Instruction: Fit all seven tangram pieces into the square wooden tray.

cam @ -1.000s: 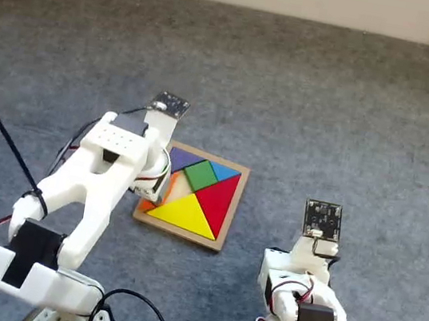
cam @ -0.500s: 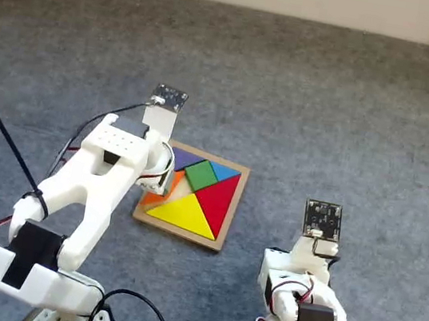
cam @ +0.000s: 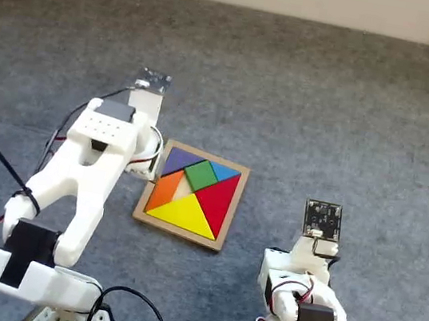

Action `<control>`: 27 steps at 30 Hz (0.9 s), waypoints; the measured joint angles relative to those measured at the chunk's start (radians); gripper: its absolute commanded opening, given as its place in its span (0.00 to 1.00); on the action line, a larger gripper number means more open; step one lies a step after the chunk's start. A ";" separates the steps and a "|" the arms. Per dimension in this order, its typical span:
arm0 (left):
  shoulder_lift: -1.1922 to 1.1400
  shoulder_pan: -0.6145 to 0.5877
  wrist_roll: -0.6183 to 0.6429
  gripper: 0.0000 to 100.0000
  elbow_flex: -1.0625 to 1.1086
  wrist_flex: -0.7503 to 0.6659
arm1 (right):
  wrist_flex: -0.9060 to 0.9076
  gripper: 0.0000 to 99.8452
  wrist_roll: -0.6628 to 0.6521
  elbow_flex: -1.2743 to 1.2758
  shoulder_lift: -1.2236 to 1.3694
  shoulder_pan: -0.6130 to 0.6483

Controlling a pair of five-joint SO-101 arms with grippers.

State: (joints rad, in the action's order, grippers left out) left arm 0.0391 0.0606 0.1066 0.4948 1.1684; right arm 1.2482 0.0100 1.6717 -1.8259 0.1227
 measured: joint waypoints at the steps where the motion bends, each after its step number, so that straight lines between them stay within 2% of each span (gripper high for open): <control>1: 0.000 0.003 0.000 0.18 0.011 -0.005 | 0.000 0.01 0.000 0.000 0.000 0.000; 8: -0.002 -0.003 -0.002 0.18 0.011 -0.021 | 0.000 0.01 0.000 0.000 0.000 0.000; 22: -0.002 -0.241 0.002 0.19 -0.087 -0.018 | 0.000 0.01 0.000 0.000 0.000 0.000; 27: -0.002 -0.242 0.112 0.26 -0.052 -0.077 | 0.000 0.01 0.000 0.000 0.000 0.000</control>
State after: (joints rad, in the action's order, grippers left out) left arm 0.0376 -0.1818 0.2186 0.4427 1.0917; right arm 1.2482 0.0100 1.6717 -1.8259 0.1227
